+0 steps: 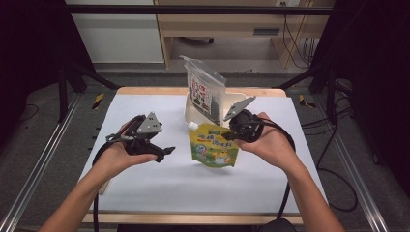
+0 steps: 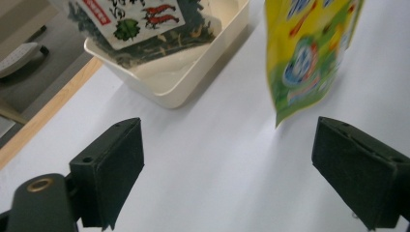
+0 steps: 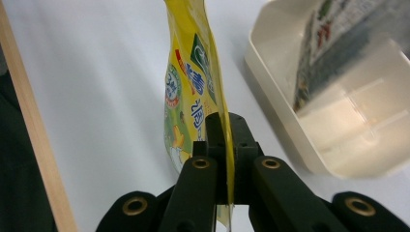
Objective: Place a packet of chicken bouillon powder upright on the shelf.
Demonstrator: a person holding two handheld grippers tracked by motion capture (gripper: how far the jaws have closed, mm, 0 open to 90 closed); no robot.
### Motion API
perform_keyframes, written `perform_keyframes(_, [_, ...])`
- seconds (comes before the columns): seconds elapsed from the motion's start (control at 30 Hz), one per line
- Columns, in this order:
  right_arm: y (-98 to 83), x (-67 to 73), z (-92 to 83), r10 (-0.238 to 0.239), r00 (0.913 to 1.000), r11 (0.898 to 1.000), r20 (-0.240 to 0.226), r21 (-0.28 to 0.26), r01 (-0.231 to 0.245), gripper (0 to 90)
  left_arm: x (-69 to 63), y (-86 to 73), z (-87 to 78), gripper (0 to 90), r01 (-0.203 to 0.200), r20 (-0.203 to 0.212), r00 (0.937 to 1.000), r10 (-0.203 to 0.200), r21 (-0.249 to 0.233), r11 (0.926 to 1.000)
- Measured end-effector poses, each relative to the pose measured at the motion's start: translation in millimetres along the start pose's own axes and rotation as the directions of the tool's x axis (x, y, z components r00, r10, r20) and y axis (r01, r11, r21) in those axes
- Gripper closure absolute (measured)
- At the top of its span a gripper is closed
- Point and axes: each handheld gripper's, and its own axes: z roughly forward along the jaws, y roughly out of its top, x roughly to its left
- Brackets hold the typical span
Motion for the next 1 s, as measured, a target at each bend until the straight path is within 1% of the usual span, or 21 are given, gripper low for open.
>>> perform_keyframes(0.13, [-10.6,-6.8,-15.2,0.071,0.9968,0.997,0.036,0.005,-0.071,90.0,-5.4,-13.3,9.5,9.6,0.059,-0.022,0.998,-0.06,-0.013,0.9981])
perform_keyframes(0.17, [-10.6,-6.8,-15.2,0.071,0.9968,0.997,0.036,0.005,-0.071,90.0,-5.4,-13.3,9.5,9.6,0.059,-0.022,0.998,-0.06,-0.013,0.9981])
perform_keyframes(0.27, [-17.5,-13.7,-24.9,0.116,0.9914,0.993,0.062,0.005,-0.116,90.0,-9.0,-24.1,19.0,9.2,0.104,-0.036,0.9939,-0.105,-0.022,0.9943])
perform_keyframes(0.3, [-21.1,-18.1,-31.2,0.142,0.9865,0.99,0.081,0.005,-0.143,90.0,-11.6,-31.4,25.2,8.9,0.115,-0.046,0.9922,-0.116,-0.019,0.9932])
perform_keyframes(0.37, [-24.4,-22.7,-37.6,0.169,0.9799,0.985,0.106,0.005,-0.171,90.0,-12.7,-35.1,28.0,8.8,0.119,-0.051,0.9915,-0.119,-0.014,0.9928])
perform_keyframes(0.4, [-24.4,-22.7,-37.6,0.169,0.9799,0.985,0.106,0.005,-0.171,90.0,-14.0,-38.8,30.8,8.8,0.123,-0.053,0.9909,-0.124,-0.011,0.9923])
perform_keyframes(0.47, [-28.1,-29.6,-46.8,0.214,0.9666,0.976,0.141,0.007,-0.217,90.0,-16.0,-48.6,36.5,8.9,0.122,-0.074,0.9899,-0.121,0.004,0.9925])
perform_keyframes(0.5, [-28.1,-29.6,-46.8,0.214,0.9666,0.976,0.141,0.007,-0.217,90.0,-16.0,-48.6,36.5,9.0,0.122,-0.074,0.9899,-0.121,0.004,0.9925])
perform_keyframes(0.57, [-29.4,-33.2,-52.3,0.232,0.9595,0.972,0.16,0.007,-0.236,90.0,-17.2,-55.3,38.2,9.1,0.142,-0.078,0.9868,-0.142,-0.004,0.9899])
perform_keyframes(0.6, [-29.9,-36.2,-57.7,0.263,0.9474,0.964,0.183,0.002,-0.267,90.0,-18.7,-62.1,38.3,9.2,0.156,-0.094,0.9833,-0.156,-0.011,0.9877])
perform_keyframes(0.63, [-29.9,-36.2,-57.7,0.263,0.9474,0.964,0.183,0.002,-0.267,90.0,-18.7,-62.1,38.3,9.1,0.156,-0.094,0.9833,-0.156,-0.011,0.9877])
perform_keyframes(0.67, [-30.5,-40.2,-62.5,0.29,0.9349,0.956,0.205,-0.005,-0.295,90.0,-20.8,-68.8,38.5,9.1,0.156,-0.106,0.9821,-0.156,-0.005,0.9878])
perform_keyframes(0.7, [-30.9,-42.6,-64.3,0.31,0.9274,0.949,0.21,-0.014,-0.314,90.0,-21.7,-72.1,38.9,9.0,0.162,-0.107,0.9811,-0.161,0.001,0.9868])
perform_keyframes(0.73, [-30.9,-42.6,-64.3,0.31,0.9274,0.949,0.21,-0.014,-0.314,90.0,-21.7,-72.1,38.9,8.8,0.162,-0.107,0.9811,-0.161,0.001,0.9868])
perform_keyframes(0.77, [-31.0,-47.5,-67.2,0.345,0.9121,0.937,0.221,-0.029,-0.348,90.0,-24.3,-78.8,40.2,8.7,0.176,-0.114,0.978,-0.175,0.001,0.9844])
perform_keyframes(0.83, [-29.6,-51.6,-69.0,0.367,0.9017,0.929,0.228,-0.045,-0.367,90.0,-25.8,-81.7,41.0,8.6,0.177,-0.118,0.9776,-0.175,0.008,0.9842])
perform_keyframes(0.87, [-29.6,-51.6,-69.0,0.367,0.9017,0.929,0.228,-0.045,-0.367,90.0,-27.2,-83.9,41.9,8.6,0.177,-0.119,0.9775,-0.174,0.014,0.9841])
perform_keyframes(0.9, [-27.3,-55.3,-70.8,0.382,0.8933,0.924,0.237,-0.059,-0.379,90.0,-28.2,-85.6,41.8,8.5,0.169,-0.124,0.9785,-0.165,0.025,0.9853])
perform_keyframes(0.93, [-27.3,-55.3,-70.8,0.382,0.8933,0.924,0.237,-0.059,-0.379,90.0,-30.0,-88.4,41.9,8.5,0.171,-0.119,0.9787,-0.167,0.025,0.9849])
perform_keyframes(0.97, [-25.0,-57.7,-72.2,0.397,0.8852,0.917,0.243,-0.072,-0.392,90.0,-30.7,-89.4,42.1,8.5,0.173,-0.115,0.9789,-0.169,0.024,0.9847])
perform_keyframes(1.0, [-24.1,-58.5,-72.5,0.403,0.8825,0.915,0.243,-0.075,-0.397,90.0,-32.5,-91.7,42.3,8.5,0.167,-0.106,0.9809,-0.163,0.032,0.9854])
